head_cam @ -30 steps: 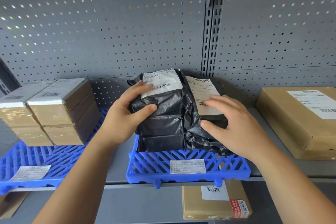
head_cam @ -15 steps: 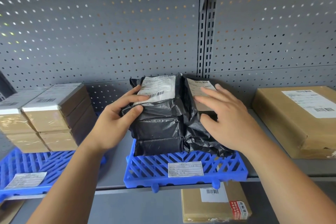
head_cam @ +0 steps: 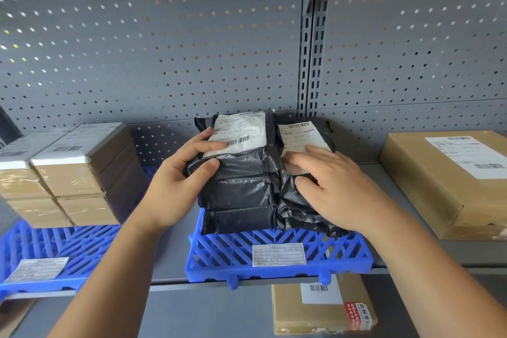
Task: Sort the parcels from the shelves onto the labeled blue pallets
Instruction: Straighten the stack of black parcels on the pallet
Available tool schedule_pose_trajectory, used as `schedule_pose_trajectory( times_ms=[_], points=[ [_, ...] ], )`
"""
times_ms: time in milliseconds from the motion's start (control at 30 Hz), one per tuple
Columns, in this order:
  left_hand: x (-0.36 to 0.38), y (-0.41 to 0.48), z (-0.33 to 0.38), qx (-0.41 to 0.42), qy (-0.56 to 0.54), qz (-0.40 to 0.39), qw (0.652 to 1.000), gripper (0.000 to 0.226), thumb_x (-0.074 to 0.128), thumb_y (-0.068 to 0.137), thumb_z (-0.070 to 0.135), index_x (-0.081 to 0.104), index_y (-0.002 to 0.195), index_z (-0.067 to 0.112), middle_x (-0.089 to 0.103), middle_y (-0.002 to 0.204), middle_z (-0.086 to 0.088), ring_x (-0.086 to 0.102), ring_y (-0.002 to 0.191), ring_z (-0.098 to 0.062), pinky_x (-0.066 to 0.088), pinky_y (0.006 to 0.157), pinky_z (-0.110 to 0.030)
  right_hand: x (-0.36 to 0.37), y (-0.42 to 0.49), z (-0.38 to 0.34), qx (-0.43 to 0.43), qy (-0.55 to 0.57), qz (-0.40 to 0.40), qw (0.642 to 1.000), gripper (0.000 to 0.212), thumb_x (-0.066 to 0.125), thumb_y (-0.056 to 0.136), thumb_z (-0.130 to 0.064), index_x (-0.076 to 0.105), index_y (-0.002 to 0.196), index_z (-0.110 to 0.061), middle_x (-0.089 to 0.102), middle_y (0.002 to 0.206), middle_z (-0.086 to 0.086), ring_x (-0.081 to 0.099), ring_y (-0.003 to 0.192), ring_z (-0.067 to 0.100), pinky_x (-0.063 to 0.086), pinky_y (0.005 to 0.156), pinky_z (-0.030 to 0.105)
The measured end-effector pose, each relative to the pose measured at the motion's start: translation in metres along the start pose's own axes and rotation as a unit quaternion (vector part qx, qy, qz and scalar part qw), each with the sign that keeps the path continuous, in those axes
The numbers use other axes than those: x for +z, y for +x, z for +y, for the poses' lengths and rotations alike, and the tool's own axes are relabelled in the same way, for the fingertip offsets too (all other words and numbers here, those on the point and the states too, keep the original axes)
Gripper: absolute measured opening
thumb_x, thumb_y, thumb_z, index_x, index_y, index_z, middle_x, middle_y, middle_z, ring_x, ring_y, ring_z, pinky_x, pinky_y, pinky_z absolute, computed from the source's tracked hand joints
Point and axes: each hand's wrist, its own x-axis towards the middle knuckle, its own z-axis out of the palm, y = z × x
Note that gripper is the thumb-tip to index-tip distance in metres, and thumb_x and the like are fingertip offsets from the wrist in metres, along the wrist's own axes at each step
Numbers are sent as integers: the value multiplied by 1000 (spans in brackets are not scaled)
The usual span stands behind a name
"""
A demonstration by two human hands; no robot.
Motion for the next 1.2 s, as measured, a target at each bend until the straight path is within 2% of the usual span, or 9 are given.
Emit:
schedule_pose_trajectory(
  times_ms=[67, 133, 233, 333, 433, 500, 767, 967, 1200],
  points=[
    [0, 0, 1, -2, 7, -2, 1000, 35, 60, 101, 4, 76, 113, 33, 53, 152, 13, 45, 141, 4, 41, 109, -16, 0, -2, 0, 6, 33, 47, 998, 43, 36, 105, -40, 45, 147, -37, 42, 155, -19, 22, 150, 1, 16, 126, 51],
    [3, -1, 2, 7, 16, 18, 1000, 33, 60, 102, 6, 69, 123, 29, 56, 147, 19, 46, 139, 6, 42, 103, -10, 1, -3, 1, 11, 87, 143, 986, 43, 41, 104, -41, 50, 146, -32, 49, 148, -18, 34, 141, 0, 27, 122, 43],
    [7, -4, -7, -8, -37, 82, 996, 43, 55, 100, 37, 55, 143, 34, 55, 148, 23, 44, 142, 3, 36, 116, -25, 2, -2, 11, 97, 224, 231, 942, 42, 48, 102, -41, 52, 144, -35, 50, 142, -23, 42, 130, -5, 32, 111, 26],
    [13, -7, -17, -76, -204, 112, 970, 59, 52, 95, 64, 49, 149, 41, 51, 155, 9, 44, 146, -15, 30, 122, -49, 3, 2, 25, 177, 410, 213, 869, 38, 52, 101, -45, 57, 139, -43, 54, 136, -31, 47, 128, -8, 32, 116, 32],
    [24, -11, -12, -134, -296, 90, 941, 63, 27, 105, 61, 51, 150, 24, 59, 149, -5, 54, 139, -22, 32, 120, -49, 10, 9, 40, 241, 554, 140, 784, 38, 59, 94, -54, 65, 130, -45, 62, 134, -23, 53, 131, 6, 36, 116, 39],
    [31, -13, -9, -189, -307, 76, 930, 67, 16, 107, 59, 60, 142, 22, 66, 140, -7, 62, 131, -23, 39, 114, -49, 17, 11, 48, 253, 591, 96, 760, 42, 64, 87, -61, 68, 126, -46, 68, 132, -13, 62, 126, 18, 44, 112, 47],
    [37, -9, -3, -248, -297, 64, 920, 68, 21, 104, 65, 73, 128, 27, 71, 131, -10, 68, 121, -33, 47, 106, -64, 26, 10, 52, 237, 626, 109, 735, 27, 55, 99, -44, 70, 122, -47, 73, 125, -7, 70, 114, 23, 55, 99, 48],
    [39, -9, 4, -260, -281, 66, 921, 66, 25, 102, 67, 73, 126, 29, 74, 126, -8, 72, 115, -33, 50, 98, -69, 27, 10, 50, 242, 586, 98, 768, 50, 66, 70, -59, 65, 120, -59, 65, 135, -8, 63, 124, 24, 51, 105, 51],
    [39, -9, 4, -261, -289, 64, 919, 63, 27, 103, 64, 75, 123, 28, 75, 124, -9, 72, 113, -33, 50, 98, -69, 31, 12, 49, 245, 597, 103, 757, 52, 62, 68, -66, 64, 120, -61, 58, 144, -8, 49, 138, 27, 41, 113, 56]
  ],
)
